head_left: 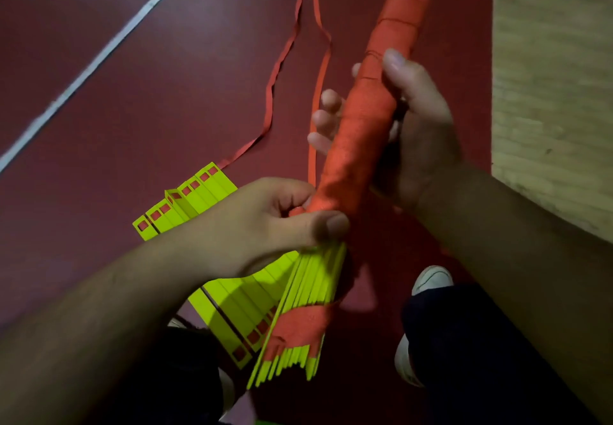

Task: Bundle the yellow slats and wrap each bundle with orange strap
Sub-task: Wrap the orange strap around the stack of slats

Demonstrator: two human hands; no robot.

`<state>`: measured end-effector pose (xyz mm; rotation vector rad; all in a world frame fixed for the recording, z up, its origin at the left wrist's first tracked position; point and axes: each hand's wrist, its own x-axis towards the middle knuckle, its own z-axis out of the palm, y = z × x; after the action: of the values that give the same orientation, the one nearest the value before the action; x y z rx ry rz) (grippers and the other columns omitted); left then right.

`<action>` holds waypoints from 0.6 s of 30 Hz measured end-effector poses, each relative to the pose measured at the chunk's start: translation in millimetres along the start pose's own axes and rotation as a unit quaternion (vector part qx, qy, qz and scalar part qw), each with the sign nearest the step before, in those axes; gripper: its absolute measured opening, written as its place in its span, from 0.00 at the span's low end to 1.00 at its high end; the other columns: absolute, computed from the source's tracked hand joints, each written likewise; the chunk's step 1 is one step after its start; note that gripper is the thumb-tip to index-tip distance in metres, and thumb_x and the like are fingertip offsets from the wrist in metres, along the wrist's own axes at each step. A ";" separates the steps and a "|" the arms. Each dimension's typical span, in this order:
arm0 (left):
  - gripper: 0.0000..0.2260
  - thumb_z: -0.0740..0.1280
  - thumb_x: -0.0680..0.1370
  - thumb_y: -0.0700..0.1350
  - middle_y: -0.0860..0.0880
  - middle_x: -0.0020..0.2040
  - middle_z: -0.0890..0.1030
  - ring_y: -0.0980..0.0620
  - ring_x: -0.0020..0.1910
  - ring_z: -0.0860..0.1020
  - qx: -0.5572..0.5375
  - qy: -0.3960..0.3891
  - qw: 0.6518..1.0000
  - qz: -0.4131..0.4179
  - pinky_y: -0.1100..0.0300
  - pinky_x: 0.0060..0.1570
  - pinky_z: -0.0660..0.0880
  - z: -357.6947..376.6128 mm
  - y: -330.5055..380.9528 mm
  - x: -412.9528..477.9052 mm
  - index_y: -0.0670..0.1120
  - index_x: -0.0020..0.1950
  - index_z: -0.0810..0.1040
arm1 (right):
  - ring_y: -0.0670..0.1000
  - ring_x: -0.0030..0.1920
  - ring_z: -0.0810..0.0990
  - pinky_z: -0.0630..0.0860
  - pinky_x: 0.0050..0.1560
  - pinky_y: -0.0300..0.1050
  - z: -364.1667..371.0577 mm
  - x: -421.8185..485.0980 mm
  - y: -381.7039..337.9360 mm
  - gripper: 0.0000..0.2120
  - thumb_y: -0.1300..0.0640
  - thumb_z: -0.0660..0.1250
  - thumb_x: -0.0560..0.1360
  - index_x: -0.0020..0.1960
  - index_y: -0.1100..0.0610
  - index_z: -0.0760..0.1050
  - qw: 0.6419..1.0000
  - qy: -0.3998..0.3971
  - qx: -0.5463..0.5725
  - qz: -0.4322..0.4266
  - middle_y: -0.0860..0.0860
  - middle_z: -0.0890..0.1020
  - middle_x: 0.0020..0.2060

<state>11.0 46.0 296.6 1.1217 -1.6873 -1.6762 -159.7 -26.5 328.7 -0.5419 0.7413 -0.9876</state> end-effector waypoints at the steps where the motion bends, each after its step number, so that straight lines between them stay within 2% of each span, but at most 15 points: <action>1: 0.36 0.71 0.71 0.66 0.38 0.34 0.68 0.46 0.32 0.65 -0.040 -0.025 0.999 0.006 0.53 0.31 0.64 1.0 -0.4 -0.3 0.30 0.43 0.70 | 0.55 0.38 0.83 0.82 0.45 0.53 -0.2 -1.3 -0.7 0.12 0.46 0.62 0.75 0.50 0.55 0.74 1.000 -0.012 0.009 0.012 0.56 0.82 0.38; 2: 0.35 0.70 0.72 0.65 0.40 0.34 0.69 0.49 0.33 0.67 -0.072 -0.044 0.996 0.008 0.58 0.32 0.66 2.7 -0.6 -0.1 0.30 0.42 0.70 | 0.54 0.36 0.82 0.82 0.42 0.49 -0.8 -1.8 -0.4 0.12 0.46 0.61 0.76 0.50 0.54 0.74 1.000 -0.019 0.009 0.020 0.56 0.82 0.37; 4: 0.31 0.71 0.73 0.62 0.43 0.37 0.75 0.52 0.35 0.74 -0.123 -0.078 0.989 0.004 0.62 0.36 0.71 6.8 -1.5 -0.4 0.32 0.42 0.73 | 0.52 0.33 0.81 0.80 0.38 0.45 -1.0 -0.9 1.3 0.12 0.45 0.60 0.76 0.50 0.53 0.75 0.999 -0.024 0.000 0.031 0.54 0.81 0.35; 6: 0.26 0.69 0.74 0.62 0.47 0.36 0.78 0.55 0.34 0.76 -0.120 -0.090 0.989 -0.001 0.64 0.37 0.73 6.6 -1.7 -1.5 0.37 0.41 0.75 | 0.51 0.31 0.79 0.79 0.36 0.43 -0.6 0.8 4.0 0.17 0.45 0.60 0.77 0.39 0.54 0.80 0.999 -0.012 -0.026 0.038 0.54 0.79 0.33; 7: 0.27 0.68 0.74 0.64 0.48 0.33 0.75 0.54 0.31 0.74 -0.080 -0.080 0.994 -0.009 0.61 0.34 0.72 4.7 -0.8 -1.7 0.39 0.39 0.75 | 0.51 0.31 0.79 0.79 0.35 0.44 -1.3 2.2 5.6 0.20 0.46 0.61 0.77 0.34 0.54 0.81 0.998 0.000 -0.048 0.040 0.54 0.79 0.32; 8: 0.31 0.66 0.73 0.69 0.43 0.31 0.71 0.48 0.29 0.69 -0.018 -0.064 0.998 -0.015 0.55 0.32 0.69 1.8 0.0 -1.6 0.38 0.38 0.73 | 0.51 0.31 0.79 0.78 0.35 0.44 -1.6 3.3 6.5 0.19 0.47 0.62 0.78 0.34 0.54 0.80 0.997 0.015 -0.072 0.038 0.54 0.79 0.32; 9: 0.36 0.65 0.71 0.73 0.41 0.31 0.68 0.42 0.30 0.65 0.045 -0.054 0.997 -0.017 0.46 0.32 0.66 -1.6 -0.2 -1.2 0.36 0.39 0.72 | 0.52 0.31 0.79 0.78 0.35 0.45 -1.1 4.7 6.8 0.15 0.48 0.63 0.78 0.38 0.55 0.79 0.995 0.028 -0.093 0.032 0.54 0.79 0.32; 10: 0.40 0.63 0.69 0.76 0.40 0.32 0.67 0.40 0.31 0.63 0.094 -0.047 0.994 -0.021 0.42 0.33 0.64 -4.4 0.3 -0.9 0.35 0.39 0.72 | 0.52 0.31 0.79 0.78 0.35 0.46 -0.8 5.5 6.7 0.11 0.50 0.65 0.78 0.43 0.56 0.77 0.993 0.042 -0.110 0.021 0.55 0.79 0.33; 11: 0.41 0.60 0.68 0.78 0.41 0.31 0.66 0.41 0.31 0.63 0.129 -0.037 0.991 -0.020 0.43 0.32 0.64 -6.7 0.9 -1.0 0.35 0.40 0.72 | 0.53 0.30 0.79 0.78 0.35 0.47 -1.2 6.8 7.1 0.09 0.51 0.66 0.78 0.44 0.57 0.75 0.990 0.057 -0.127 0.009 0.56 0.79 0.33; 12: 0.41 0.58 0.68 0.79 0.43 0.31 0.65 0.46 0.31 0.62 0.159 -0.024 0.987 -0.015 0.50 0.31 0.64 -8.1 2.8 -1.6 0.36 0.39 0.72 | 0.54 0.30 0.79 0.79 0.34 0.48 -1.9 8.0 7.6 0.08 0.53 0.67 0.77 0.44 0.57 0.74 0.987 0.075 -0.142 -0.007 0.57 0.79 0.33; 13: 0.41 0.56 0.68 0.79 0.49 0.31 0.64 0.53 0.30 0.62 0.186 -0.011 0.983 -0.011 0.56 0.29 0.62 -9.6 3.3 -2.2 0.38 0.38 0.72 | 0.55 0.30 0.79 0.79 0.34 0.50 -2.9 9.5 8.6 0.08 0.54 0.68 0.77 0.43 0.57 0.74 0.983 0.090 -0.155 -0.026 0.58 0.78 0.33; 14: 0.40 0.55 0.68 0.79 0.53 0.30 0.63 0.57 0.29 0.61 0.209 -0.001 0.978 -0.012 0.60 0.28 0.61 -10.0 4.2 -2.6 0.39 0.38 0.72 | 0.56 0.31 0.79 0.80 0.34 0.52 -3.8 11.0 9.6 0.08 0.55 0.70 0.76 0.42 0.57 0.74 0.979 0.107 -0.168 -0.047 0.59 0.78 0.34; 16: 0.39 0.53 0.69 0.78 0.51 0.28 0.67 0.59 0.28 0.64 0.244 0.010 0.969 -0.031 0.60 0.28 0.65 -7.5 3.4 -2.6 0.41 0.40 0.74 | 0.59 0.35 0.81 0.82 0.40 0.58 -5.0 14.1 12.4 0.10 0.52 0.74 0.72 0.44 0.56 0.76 0.966 0.142 -0.202 -0.082 0.59 0.80 0.36; 18: 0.33 0.55 0.68 0.77 0.51 0.27 0.72 0.59 0.27 0.68 0.289 0.028 0.955 -0.052 0.60 0.29 0.68 -1.8 2.5 -1.8 0.46 0.40 0.75 | 0.60 0.39 0.84 0.82 0.45 0.65 -4.1 14.5 14.8 0.19 0.45 0.78 0.64 0.48 0.55 0.78 0.950 0.172 -0.238 -0.102 0.57 0.83 0.39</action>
<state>13.0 46.2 299.5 1.5216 -2.1858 -1.2098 -149.8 -33.0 311.2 -0.8906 1.2726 -1.1131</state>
